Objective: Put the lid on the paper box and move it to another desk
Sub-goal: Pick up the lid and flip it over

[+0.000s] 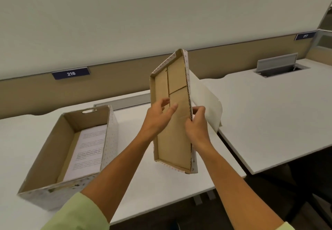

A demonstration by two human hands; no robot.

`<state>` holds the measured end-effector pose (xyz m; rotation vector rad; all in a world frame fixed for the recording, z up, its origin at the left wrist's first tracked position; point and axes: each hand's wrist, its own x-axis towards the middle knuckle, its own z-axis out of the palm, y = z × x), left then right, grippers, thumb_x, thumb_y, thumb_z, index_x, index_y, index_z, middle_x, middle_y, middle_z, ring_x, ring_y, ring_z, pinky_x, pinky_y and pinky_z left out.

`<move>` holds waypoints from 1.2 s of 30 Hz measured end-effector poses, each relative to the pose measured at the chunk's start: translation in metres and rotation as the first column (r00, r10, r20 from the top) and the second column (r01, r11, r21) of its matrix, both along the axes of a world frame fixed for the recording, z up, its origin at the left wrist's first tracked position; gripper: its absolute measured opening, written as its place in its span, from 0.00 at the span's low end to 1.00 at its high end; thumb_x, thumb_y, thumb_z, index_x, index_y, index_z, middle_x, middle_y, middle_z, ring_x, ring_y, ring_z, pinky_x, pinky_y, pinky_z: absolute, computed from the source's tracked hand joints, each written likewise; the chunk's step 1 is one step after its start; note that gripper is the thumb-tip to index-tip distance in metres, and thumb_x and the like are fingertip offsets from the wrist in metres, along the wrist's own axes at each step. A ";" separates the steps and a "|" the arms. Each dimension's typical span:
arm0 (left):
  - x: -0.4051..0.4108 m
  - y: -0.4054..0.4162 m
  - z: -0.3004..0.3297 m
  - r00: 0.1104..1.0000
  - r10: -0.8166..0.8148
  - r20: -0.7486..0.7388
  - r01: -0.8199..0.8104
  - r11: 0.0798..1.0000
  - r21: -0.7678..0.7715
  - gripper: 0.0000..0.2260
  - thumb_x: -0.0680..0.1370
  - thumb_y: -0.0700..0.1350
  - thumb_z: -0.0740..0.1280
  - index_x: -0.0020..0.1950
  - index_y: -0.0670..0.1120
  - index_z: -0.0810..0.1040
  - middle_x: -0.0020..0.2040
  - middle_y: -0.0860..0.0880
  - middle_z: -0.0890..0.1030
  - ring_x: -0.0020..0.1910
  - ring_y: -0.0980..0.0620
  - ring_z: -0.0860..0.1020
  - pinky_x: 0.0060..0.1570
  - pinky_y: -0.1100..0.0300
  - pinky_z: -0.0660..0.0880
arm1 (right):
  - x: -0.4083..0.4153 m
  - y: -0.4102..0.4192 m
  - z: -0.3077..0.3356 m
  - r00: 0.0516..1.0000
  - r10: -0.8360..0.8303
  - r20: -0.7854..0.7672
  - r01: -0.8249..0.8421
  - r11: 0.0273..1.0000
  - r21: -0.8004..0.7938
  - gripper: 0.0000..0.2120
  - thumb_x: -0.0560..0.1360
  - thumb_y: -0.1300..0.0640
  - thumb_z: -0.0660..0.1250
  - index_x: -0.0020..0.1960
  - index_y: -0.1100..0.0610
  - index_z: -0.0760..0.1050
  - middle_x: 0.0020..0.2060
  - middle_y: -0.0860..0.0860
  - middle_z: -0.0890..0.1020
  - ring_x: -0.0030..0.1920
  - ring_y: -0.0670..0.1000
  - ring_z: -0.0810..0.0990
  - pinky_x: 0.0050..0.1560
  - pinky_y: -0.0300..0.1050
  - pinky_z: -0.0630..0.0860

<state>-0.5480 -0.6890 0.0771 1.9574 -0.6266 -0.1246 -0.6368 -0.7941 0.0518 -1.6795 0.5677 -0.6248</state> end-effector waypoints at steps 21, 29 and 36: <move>0.017 0.041 0.045 0.975 0.066 -0.210 -0.092 0.989 -0.116 0.08 0.79 0.44 0.67 0.55 0.47 0.70 0.62 0.45 0.77 0.60 0.41 0.77 0.58 0.40 0.78 | 0.047 0.092 0.008 0.996 0.072 0.051 -0.061 0.977 -0.203 0.21 0.77 0.57 0.71 0.62 0.59 0.62 0.64 0.58 0.73 0.61 0.58 0.78 0.60 0.57 0.81; 0.061 0.092 0.064 0.963 0.032 -0.266 -0.082 0.980 -0.179 0.03 0.80 0.45 0.64 0.51 0.47 0.71 0.54 0.46 0.80 0.52 0.47 0.82 0.49 0.48 0.82 | 0.076 0.105 0.016 0.930 0.365 -0.034 -0.358 0.885 -0.298 0.35 0.72 0.37 0.69 0.67 0.42 0.50 0.70 0.46 0.62 0.65 0.53 0.73 0.60 0.54 0.80; 0.086 0.138 0.083 0.944 -0.014 -0.331 -0.097 0.944 -0.316 0.04 0.80 0.44 0.64 0.53 0.45 0.74 0.51 0.45 0.83 0.47 0.50 0.84 0.41 0.55 0.82 | 0.106 0.068 0.023 0.925 0.373 0.070 -0.360 0.921 -0.150 0.43 0.73 0.33 0.64 0.77 0.45 0.45 0.62 0.23 0.68 0.57 0.38 0.80 0.41 0.35 0.82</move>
